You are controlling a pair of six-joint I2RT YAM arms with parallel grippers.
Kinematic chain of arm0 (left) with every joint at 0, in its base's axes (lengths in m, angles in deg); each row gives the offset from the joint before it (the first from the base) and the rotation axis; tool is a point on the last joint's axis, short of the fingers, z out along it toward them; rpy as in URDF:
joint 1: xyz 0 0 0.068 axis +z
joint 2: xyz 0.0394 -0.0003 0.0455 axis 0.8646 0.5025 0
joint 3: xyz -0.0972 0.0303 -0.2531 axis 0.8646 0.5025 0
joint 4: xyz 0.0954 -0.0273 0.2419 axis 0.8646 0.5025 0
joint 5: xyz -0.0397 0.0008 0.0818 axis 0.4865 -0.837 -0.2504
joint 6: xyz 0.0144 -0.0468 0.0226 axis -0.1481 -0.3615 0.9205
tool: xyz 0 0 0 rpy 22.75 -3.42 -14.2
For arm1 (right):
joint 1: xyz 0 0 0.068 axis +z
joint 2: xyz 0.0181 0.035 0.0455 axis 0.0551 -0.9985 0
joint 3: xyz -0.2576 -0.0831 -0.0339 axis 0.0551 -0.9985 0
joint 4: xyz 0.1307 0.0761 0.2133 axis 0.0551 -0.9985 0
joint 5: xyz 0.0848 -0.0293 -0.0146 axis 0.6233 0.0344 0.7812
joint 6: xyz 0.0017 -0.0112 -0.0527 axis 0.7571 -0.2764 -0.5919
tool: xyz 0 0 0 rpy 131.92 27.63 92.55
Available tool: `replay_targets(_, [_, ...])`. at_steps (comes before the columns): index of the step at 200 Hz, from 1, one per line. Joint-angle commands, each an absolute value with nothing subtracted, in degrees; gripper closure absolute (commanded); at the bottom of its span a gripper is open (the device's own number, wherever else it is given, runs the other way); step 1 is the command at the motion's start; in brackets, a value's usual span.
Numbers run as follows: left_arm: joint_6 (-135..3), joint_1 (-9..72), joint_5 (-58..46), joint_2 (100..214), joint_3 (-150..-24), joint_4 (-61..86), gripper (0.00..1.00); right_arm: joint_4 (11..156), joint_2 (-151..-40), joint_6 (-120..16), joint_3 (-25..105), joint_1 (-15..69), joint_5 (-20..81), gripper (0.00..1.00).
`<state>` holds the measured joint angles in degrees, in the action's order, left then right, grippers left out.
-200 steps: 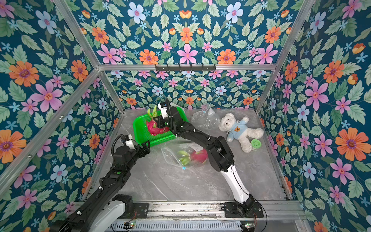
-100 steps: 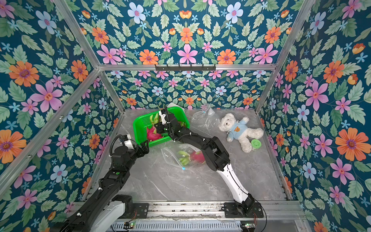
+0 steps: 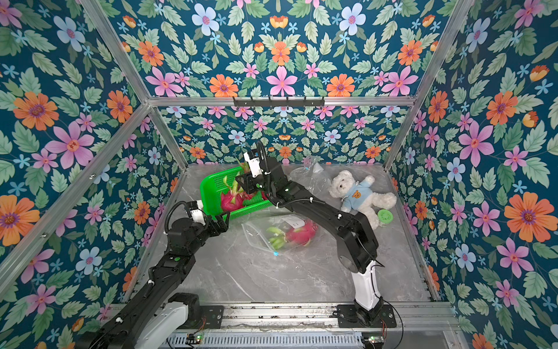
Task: Open the zip-top bag and take out the dragon fruit
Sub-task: Place the dragon fruit in the basket, then open the zipper of the food storage bag at the center of the board.
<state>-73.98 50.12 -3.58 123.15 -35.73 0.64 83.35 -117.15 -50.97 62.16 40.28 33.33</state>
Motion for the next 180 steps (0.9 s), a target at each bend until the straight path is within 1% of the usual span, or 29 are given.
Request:
replay_targets(1, [-74.52,50.21,1.85,124.0,-35.93,-1.97,0.01,73.77,-111.78,-54.8,59.77,41.07,34.63,0.72])
replay_targets(30, [-75.87,50.16,4.67,126.66,-35.72,-3.73,0.01,64.75,-105.02,-57.78,55.8,43.66,33.14,0.82])
replay_targets(66, [-77.11,50.16,6.48,128.5,-36.09,-4.8,0.02,55.78,-99.86,-58.67,53.75,48.12,32.59,0.87])
replay_targets(102, [-76.78,50.2,5.96,128.44,-36.71,-3.06,0.03,49.92,-100.47,-58.13,53.81,52.78,32.29,0.91])
replay_targets(128, [-76.89,50.16,4.91,128.07,-36.57,-1.96,0.03,48.32,-101.87,-56.39,53.74,54.1,34.03,0.93])
replay_targets(136, [-76.85,50.17,4.66,127.84,-36.5,-1.71,0.03,47.77,-104.41,-55.99,53.93,54.13,34.06,0.95])
replay_targets(158, [-76.5,50.16,4.05,127.28,-36.29,-0.94,0.02,46.43,-106.04,-55.92,54.29,54.13,32.01,0.95])
replay_targets(180, [-75.68,50.16,3.58,127.11,-36.62,0.23,0.02,41.51,-108.7,-57.44,56.46,54.12,27.8,0.97])
